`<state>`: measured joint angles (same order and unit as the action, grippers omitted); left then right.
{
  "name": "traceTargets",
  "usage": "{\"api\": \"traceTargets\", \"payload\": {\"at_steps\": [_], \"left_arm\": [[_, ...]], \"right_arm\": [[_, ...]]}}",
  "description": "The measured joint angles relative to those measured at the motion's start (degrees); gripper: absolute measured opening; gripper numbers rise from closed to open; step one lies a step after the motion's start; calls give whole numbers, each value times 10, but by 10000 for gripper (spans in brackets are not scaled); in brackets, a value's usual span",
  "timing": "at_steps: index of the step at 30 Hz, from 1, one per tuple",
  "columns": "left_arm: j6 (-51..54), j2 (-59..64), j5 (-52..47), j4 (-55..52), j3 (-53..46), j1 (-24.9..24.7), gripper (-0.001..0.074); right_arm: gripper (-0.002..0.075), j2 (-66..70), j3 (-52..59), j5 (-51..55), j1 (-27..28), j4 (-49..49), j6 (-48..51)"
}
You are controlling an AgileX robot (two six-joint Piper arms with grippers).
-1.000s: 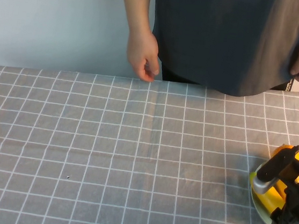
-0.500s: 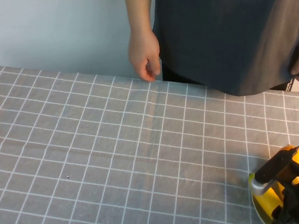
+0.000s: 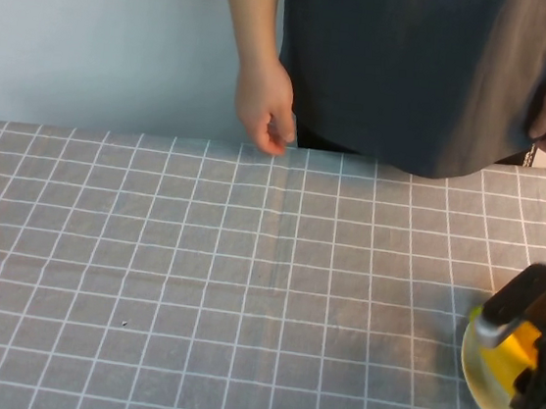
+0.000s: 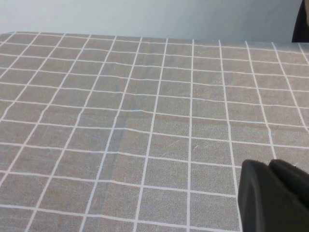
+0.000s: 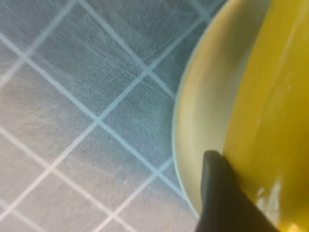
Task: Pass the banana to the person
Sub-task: Pick up the banana, then hand the grabbed banana to the person
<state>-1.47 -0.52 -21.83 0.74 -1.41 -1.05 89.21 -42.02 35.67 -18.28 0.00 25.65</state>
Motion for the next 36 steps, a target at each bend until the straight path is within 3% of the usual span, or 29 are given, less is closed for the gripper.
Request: {"api": "traceTargets", "payload": {"at_steps": [5,11,15,20,36], "left_arm": [[0,0,0,0,0,0,0],[0,0,0,0,0,0,0],[0,0,0,0,0,0,0],[0,0,0,0,0,0,0],[0,0,0,0,0,0,0]], "right_arm": [[274,-120,-6,67,0,-10,-34],[274,-246,-93,236,0,-30,-54],[274,-273,-189,324,0,-30,-57],[274,-267,-279,352,-4,-28,1],[274,-34,-480,325,-240,3,136]]}}
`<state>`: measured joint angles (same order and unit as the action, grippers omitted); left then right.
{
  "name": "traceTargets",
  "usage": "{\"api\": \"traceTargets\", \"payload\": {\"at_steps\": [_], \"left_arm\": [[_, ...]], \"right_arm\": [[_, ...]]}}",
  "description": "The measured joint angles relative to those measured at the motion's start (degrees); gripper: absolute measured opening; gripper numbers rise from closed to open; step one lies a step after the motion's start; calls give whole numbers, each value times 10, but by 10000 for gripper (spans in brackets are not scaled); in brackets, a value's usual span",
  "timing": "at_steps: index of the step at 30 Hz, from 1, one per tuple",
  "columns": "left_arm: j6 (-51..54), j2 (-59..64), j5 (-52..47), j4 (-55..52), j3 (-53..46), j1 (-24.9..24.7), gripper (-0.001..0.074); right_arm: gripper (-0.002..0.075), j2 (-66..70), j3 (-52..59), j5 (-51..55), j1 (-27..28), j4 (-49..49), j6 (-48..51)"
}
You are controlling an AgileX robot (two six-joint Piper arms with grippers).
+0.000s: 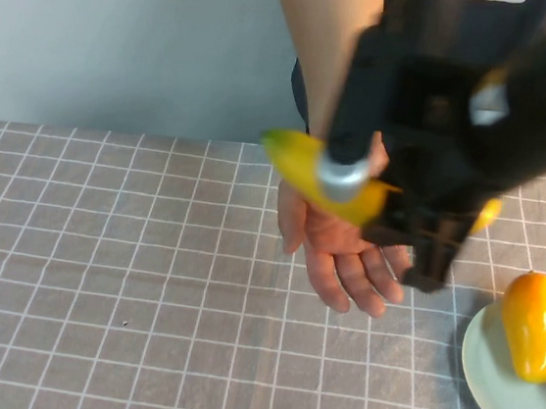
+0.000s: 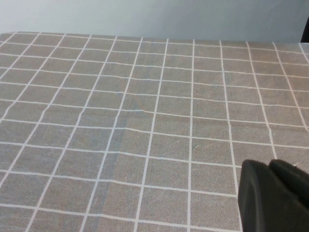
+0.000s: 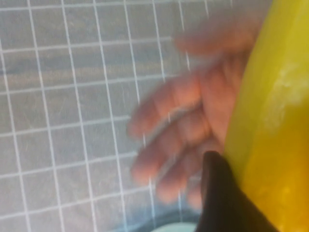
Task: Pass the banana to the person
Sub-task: Hand the grabbed banana to the person
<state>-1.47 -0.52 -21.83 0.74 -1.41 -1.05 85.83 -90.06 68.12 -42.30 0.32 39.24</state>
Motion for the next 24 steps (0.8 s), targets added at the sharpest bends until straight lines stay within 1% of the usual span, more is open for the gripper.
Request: {"api": "traceTargets", "payload": {"at_steps": [6,14,16,19,21,24], "left_arm": [[0,0,0,0,0,0,0],[0,0,0,0,0,0,0],[0,0,0,0,0,0,0],[0,0,0,0,0,0,0],[0,0,0,0,0,0,0],[0,0,0,0,0,0,0]], "right_arm": [[274,66,-45,-1,-26,13,6],[275,87,-51,-5,-29,40,-19],[322,87,-51,-7,-29,49,-36],[445,87,-51,-8,-29,61,-64],[487,85,-51,-7,-30,63,-71],[512,74,-51,-4,-36,76,-86]]}}
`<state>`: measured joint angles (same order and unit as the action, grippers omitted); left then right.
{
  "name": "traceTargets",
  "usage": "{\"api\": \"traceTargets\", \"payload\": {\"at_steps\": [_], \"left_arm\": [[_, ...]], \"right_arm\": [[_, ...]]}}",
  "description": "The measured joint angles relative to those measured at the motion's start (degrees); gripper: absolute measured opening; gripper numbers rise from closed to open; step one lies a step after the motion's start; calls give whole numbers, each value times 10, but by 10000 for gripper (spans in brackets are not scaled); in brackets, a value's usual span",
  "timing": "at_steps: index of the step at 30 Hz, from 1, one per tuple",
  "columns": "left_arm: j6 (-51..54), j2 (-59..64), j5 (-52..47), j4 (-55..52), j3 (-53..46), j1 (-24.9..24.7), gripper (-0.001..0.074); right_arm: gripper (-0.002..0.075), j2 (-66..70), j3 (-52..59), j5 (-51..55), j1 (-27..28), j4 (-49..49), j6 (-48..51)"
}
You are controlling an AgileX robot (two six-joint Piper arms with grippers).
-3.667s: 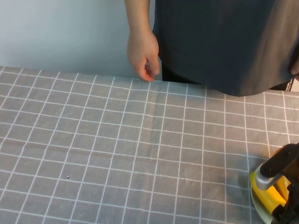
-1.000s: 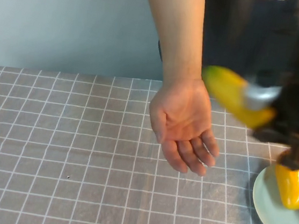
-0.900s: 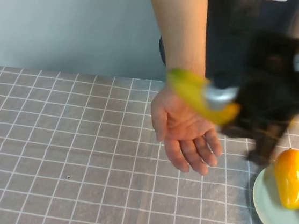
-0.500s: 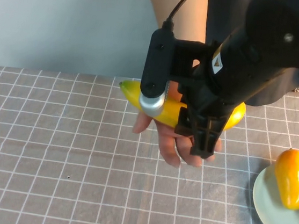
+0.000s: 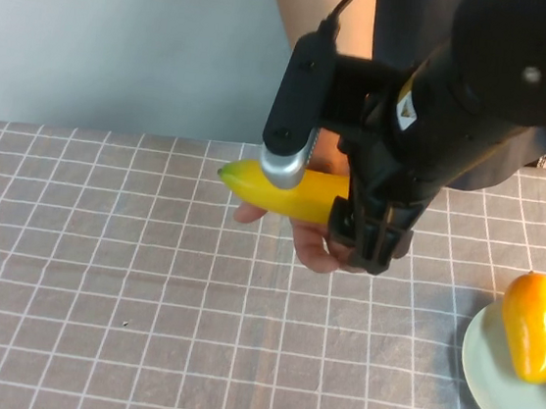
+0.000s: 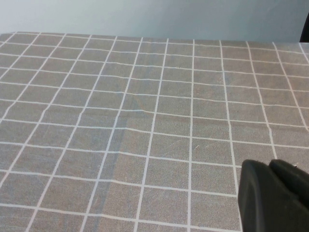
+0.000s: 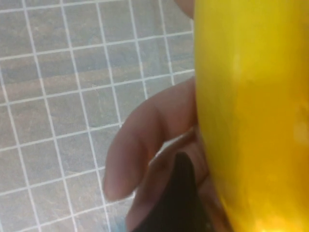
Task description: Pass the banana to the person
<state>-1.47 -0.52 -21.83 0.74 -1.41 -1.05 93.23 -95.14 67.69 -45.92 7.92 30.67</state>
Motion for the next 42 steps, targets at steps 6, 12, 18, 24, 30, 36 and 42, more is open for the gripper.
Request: {"api": "traceTargets", "payload": {"at_steps": [6,12,18,24,30,36,42], "left_arm": [[0,0,0,0,0,0,0],[0,0,0,0,0,0,0],[0,0,0,0,0,0,0],[0,0,0,0,0,0,0],[0,0,0,0,0,0,0],[0,0,0,0,0,0,0],[0,0,0,0,0,0,0]], "right_arm": [[512,-63,0,19,-30,31,-84],[224,-152,16,37,-32,42,-210],[14,-244,65,45,-32,42,-326],[-5,-282,72,49,-32,67,-350],[-8,-284,85,49,-32,97,-350],[-8,-334,226,-58,42,82,-342],[-7,-556,625,-543,312,-102,-261]]}}
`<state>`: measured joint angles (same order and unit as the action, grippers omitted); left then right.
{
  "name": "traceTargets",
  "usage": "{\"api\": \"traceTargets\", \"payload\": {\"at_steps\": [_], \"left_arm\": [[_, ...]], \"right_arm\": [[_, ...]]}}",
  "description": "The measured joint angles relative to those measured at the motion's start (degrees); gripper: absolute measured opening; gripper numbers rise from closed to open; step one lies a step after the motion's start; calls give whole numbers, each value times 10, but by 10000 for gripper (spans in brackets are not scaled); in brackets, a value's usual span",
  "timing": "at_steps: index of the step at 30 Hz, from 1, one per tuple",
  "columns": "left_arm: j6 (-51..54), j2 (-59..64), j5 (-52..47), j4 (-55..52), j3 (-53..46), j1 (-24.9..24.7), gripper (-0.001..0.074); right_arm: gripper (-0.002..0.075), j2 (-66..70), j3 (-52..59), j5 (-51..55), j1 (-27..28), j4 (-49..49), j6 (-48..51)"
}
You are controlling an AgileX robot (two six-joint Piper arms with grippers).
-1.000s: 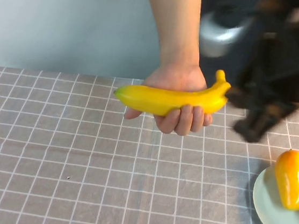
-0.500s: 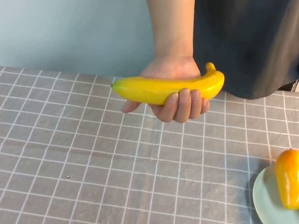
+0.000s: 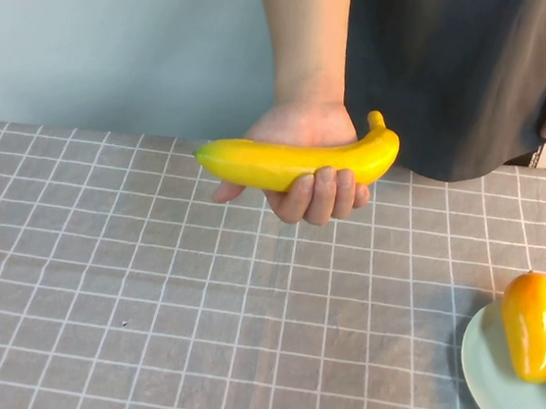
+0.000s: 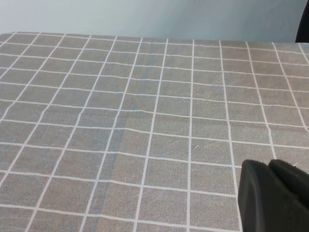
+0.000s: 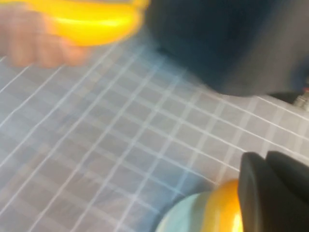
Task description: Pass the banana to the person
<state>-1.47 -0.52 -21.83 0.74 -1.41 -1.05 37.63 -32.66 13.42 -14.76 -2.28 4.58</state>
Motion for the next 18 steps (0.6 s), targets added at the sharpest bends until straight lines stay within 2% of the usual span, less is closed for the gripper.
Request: {"api": "traceTargets", "payload": {"at_steps": [2,4,5,8,11,18], "left_arm": [[0,0,0,0,0,0,0],[0,0,0,0,0,0,0],[0,0,0,0,0,0,0],[0,0,0,0,0,0,0],[0,0,0,0,0,0,0],[0,0,0,0,0,0,0]], "right_arm": [[-7,-63,96,-72,56,0,0],[-7,-126,170,-92,101,2,0],[-9,-87,141,-7,72,8,-8],[-9,-173,228,-34,126,9,-7],[-9,-250,288,-55,159,13,-6],[-9,-362,340,-54,188,9,-6]]}}
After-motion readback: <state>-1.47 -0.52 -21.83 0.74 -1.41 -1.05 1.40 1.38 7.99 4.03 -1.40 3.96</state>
